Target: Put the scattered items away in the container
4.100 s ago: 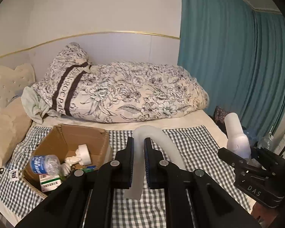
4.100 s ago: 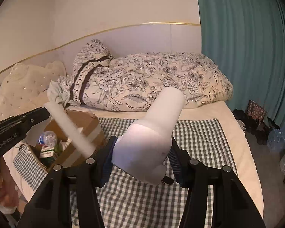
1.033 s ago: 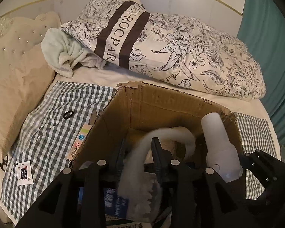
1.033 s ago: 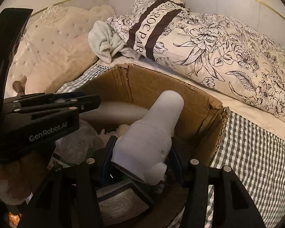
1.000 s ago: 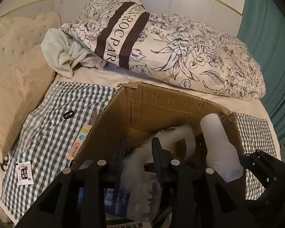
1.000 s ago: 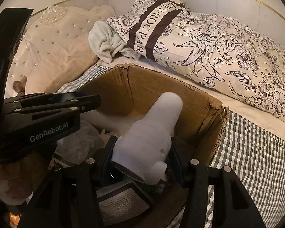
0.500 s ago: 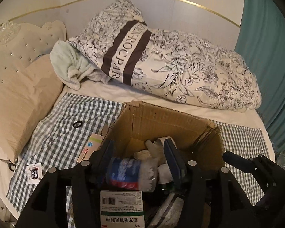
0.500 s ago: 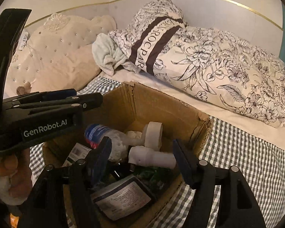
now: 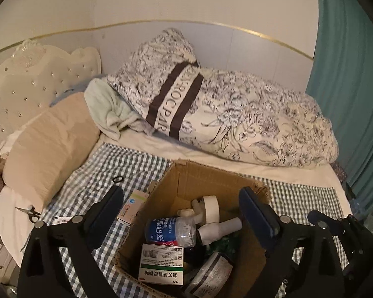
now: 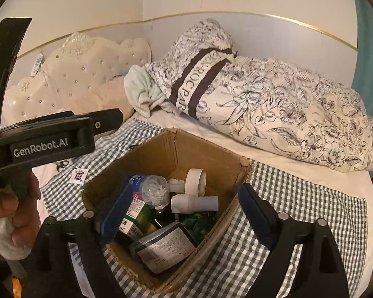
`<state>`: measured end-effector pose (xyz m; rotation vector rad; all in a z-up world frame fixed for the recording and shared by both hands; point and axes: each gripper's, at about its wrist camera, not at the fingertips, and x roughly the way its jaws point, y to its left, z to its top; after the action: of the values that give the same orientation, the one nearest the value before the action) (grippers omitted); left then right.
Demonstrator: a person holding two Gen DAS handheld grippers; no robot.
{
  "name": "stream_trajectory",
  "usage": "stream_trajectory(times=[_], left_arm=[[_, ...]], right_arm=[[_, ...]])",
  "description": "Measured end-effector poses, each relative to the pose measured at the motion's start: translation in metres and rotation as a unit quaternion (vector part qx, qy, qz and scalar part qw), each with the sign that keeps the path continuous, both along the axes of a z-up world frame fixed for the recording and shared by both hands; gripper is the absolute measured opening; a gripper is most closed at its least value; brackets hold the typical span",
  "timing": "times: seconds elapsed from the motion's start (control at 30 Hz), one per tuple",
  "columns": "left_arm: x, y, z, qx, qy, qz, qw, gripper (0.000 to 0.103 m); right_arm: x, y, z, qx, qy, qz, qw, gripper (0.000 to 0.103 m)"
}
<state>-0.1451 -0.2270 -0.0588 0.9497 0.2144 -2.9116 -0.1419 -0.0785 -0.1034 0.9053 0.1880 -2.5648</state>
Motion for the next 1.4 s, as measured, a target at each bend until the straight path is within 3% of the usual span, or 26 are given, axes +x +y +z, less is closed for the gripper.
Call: stream_trajectory(times=[0.33, 0.77, 1.4], left_arm=[[0.037, 0.012, 0.024, 0.008, 0.032, 0.000, 0.9995, 0.103], [0.082, 0.045, 0.036, -0.002, 0.048, -0.012, 0.9988, 0.103], [0.112, 0.121, 0.042, -0.002, 0.076, -0.082, 0.9937, 0.103]], right_arm=[[0.041, 0.023, 0.030, 0.002, 0.040, -0.018, 0.999, 0.103], [0.090, 0.061, 0.052, 0.010, 0.079, -0.052, 0.995, 0.103], [0.130, 0.144, 0.067, 0.019, 0.104, -0.122, 0.987, 0.103]])
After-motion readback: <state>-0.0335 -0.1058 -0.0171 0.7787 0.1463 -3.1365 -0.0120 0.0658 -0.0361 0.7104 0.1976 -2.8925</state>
